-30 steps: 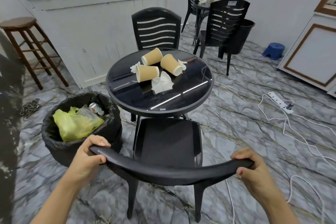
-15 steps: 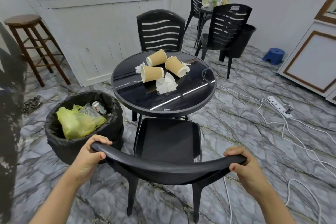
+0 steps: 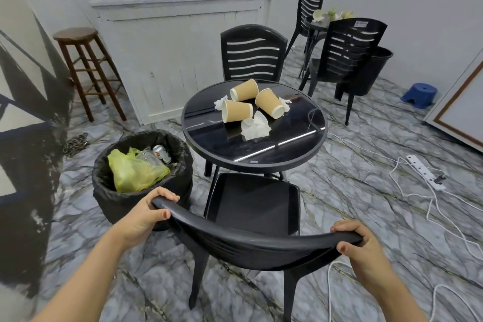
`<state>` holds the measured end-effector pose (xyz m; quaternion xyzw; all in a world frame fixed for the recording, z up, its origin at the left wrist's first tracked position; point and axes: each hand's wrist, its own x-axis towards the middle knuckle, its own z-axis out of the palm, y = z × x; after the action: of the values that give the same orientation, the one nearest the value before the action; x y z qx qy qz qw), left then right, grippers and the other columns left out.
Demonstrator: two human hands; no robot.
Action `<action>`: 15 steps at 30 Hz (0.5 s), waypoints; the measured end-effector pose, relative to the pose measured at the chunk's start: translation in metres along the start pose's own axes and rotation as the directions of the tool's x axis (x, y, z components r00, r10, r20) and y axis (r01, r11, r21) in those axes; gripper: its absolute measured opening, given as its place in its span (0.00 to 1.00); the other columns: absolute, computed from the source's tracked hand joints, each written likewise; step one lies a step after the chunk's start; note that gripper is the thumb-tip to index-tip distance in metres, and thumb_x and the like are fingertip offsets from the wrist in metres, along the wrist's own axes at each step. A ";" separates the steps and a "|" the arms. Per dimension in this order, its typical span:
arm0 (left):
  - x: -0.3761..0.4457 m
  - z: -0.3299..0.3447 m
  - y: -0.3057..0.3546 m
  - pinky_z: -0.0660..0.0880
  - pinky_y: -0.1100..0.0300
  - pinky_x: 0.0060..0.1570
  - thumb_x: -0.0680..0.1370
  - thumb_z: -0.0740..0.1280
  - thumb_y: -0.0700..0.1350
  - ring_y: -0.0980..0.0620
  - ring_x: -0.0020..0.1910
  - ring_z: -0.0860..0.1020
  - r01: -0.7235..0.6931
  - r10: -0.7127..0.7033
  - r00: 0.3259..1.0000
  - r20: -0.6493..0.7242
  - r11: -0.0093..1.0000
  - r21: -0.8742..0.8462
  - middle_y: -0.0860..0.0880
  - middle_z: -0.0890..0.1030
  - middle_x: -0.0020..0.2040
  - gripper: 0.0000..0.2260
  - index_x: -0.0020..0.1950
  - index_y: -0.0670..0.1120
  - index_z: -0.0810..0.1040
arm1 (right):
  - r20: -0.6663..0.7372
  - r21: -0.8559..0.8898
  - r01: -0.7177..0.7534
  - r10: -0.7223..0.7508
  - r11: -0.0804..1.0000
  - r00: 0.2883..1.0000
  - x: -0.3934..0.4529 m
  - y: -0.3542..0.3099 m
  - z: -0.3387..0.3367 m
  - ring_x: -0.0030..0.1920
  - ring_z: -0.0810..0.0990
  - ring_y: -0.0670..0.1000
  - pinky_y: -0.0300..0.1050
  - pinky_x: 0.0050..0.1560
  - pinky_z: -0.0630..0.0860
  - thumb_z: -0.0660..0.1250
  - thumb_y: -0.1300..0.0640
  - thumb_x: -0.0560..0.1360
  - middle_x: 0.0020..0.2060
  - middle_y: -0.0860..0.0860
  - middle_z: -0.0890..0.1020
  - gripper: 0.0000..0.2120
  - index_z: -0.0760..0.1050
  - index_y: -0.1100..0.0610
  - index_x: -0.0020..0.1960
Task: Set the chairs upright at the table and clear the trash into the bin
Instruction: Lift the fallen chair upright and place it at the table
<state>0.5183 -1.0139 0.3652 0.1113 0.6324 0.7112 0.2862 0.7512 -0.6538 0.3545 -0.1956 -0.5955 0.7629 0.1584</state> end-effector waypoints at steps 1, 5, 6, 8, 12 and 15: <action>-0.001 0.001 0.001 0.71 0.52 0.52 0.43 0.84 0.54 0.49 0.52 0.76 0.008 -0.008 1.000 -0.007 1.000 0.002 0.45 0.78 0.47 0.27 0.36 0.49 0.79 | 0.000 -0.007 -0.001 0.001 1.000 1.000 0.000 0.001 -0.001 0.32 0.78 0.45 0.34 0.31 0.74 0.68 0.69 0.56 0.30 0.46 0.80 0.12 0.80 0.53 0.31; -0.010 0.005 0.006 0.71 0.53 0.53 0.46 0.83 0.57 0.48 0.56 0.74 0.031 -0.029 0.999 -0.030 0.997 0.070 0.46 0.78 0.55 0.35 0.48 0.46 0.76 | 0.017 -0.029 -0.049 0.050 0.998 0.999 0.002 0.003 -0.009 0.34 0.80 0.45 0.34 0.32 0.76 0.65 0.80 0.64 0.33 0.47 0.82 0.20 0.81 0.55 0.32; -0.014 0.007 0.007 0.71 0.53 0.55 0.47 0.82 0.58 0.49 0.59 0.74 0.033 -0.028 0.998 -0.053 0.995 0.092 0.47 0.77 0.57 0.37 0.51 0.47 0.76 | 0.023 -0.026 -0.069 0.070 0.997 0.997 0.002 0.001 -0.010 0.35 0.81 0.46 0.34 0.33 0.77 0.64 0.80 0.64 0.33 0.48 0.83 0.20 0.82 0.56 0.33; -0.024 0.014 0.010 0.71 0.55 0.56 0.49 0.81 0.62 0.54 0.60 0.74 0.031 -0.015 0.992 -0.123 0.991 0.132 0.48 0.76 0.61 0.40 0.56 0.50 0.74 | 0.063 -0.038 -0.104 0.106 0.994 0.992 0.001 -0.008 -0.012 0.37 0.82 0.47 0.35 0.35 0.78 0.71 0.71 0.61 0.34 0.49 0.84 0.10 0.82 0.57 0.35; -0.043 0.033 0.012 0.70 0.59 0.58 0.66 0.74 0.57 0.56 0.63 0.72 0.071 -0.004 0.961 -0.275 0.970 0.232 0.51 0.72 0.64 0.30 0.65 0.55 0.69 | 0.094 -0.219 -0.158 0.182 0.963 0.979 0.005 -0.037 -0.008 0.46 0.83 0.50 0.39 0.46 0.78 0.80 0.44 0.53 0.41 0.54 0.86 0.24 0.82 0.55 0.44; -0.058 0.041 0.010 0.67 0.53 0.64 0.76 0.68 0.46 0.50 0.68 0.67 0.087 0.045 0.925 -0.378 0.942 0.326 0.49 0.69 0.66 0.21 0.67 0.57 0.66 | 0.103 -0.502 -0.042 0.107 0.864 0.989 0.017 -0.066 0.021 0.51 0.80 0.47 0.41 0.50 0.72 0.70 0.55 0.71 0.47 0.50 0.84 0.07 0.79 0.47 0.48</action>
<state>0.5838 -1.0116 0.3937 0.0117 0.7889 0.5976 0.1427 0.7267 -0.6474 0.4214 -0.2036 -0.7729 0.5999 0.0347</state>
